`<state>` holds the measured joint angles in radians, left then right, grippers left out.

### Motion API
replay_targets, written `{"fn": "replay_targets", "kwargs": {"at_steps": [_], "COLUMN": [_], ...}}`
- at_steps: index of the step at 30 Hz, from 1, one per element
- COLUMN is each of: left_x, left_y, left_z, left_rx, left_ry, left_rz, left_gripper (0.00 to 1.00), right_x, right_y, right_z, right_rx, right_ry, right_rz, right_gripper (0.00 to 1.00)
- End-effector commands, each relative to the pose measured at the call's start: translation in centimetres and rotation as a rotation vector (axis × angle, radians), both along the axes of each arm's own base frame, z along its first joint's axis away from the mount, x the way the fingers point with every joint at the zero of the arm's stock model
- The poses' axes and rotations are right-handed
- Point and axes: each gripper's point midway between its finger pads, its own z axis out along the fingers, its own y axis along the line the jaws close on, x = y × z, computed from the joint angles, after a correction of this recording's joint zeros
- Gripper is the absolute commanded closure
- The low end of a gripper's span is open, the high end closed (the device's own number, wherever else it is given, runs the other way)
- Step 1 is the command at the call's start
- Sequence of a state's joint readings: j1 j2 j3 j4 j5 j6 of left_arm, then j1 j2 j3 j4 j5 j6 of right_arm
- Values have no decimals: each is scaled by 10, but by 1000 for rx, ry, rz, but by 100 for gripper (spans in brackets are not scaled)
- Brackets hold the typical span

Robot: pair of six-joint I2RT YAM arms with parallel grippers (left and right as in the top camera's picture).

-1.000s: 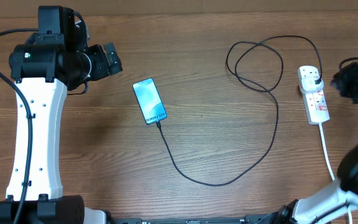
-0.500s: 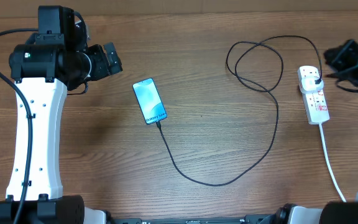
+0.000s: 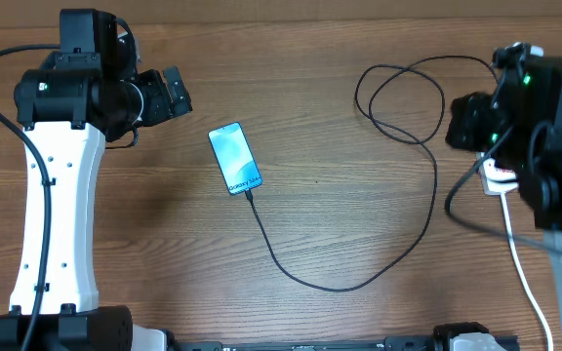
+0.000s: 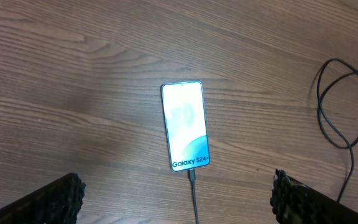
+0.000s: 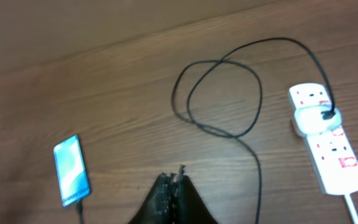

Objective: Plug charger to phone and switch on socket
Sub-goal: 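Lift the right gripper up and back from the power strip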

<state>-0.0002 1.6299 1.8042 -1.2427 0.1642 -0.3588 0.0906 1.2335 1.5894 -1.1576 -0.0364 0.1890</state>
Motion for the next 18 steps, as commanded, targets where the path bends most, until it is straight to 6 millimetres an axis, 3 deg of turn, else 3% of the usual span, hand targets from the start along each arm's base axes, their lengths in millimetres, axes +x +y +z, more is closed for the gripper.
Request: {"fn": "replay_targets", "kwargs": {"at_steps": [1,2,3,12,18], "left_x": [-2,-2,-2,-2,-2], "left_y": [-2,-2,-2,-2,-2], "left_z": [8,8,8,8,8], "left_rx": [0,-1,-1,0,-1], "left_ry": [-24,-24,-24,-24,-24], "left_rz": [-17,-18,-18,-17,-18], "left_gripper": [1,0,0,0,1], "right_x": [-17,-19,-22,-22,-21], "right_y": [-2,-3,-3,-5,-5], "right_z": [21,22,24,21,7], "right_rx": [-38,-38,-38,-46,-53], "right_ry": [-64,-67,-72,-60,0], "right_rz": [-2,-2,-3,-10,-9], "right_gripper": [80,59,0,0,0]}}
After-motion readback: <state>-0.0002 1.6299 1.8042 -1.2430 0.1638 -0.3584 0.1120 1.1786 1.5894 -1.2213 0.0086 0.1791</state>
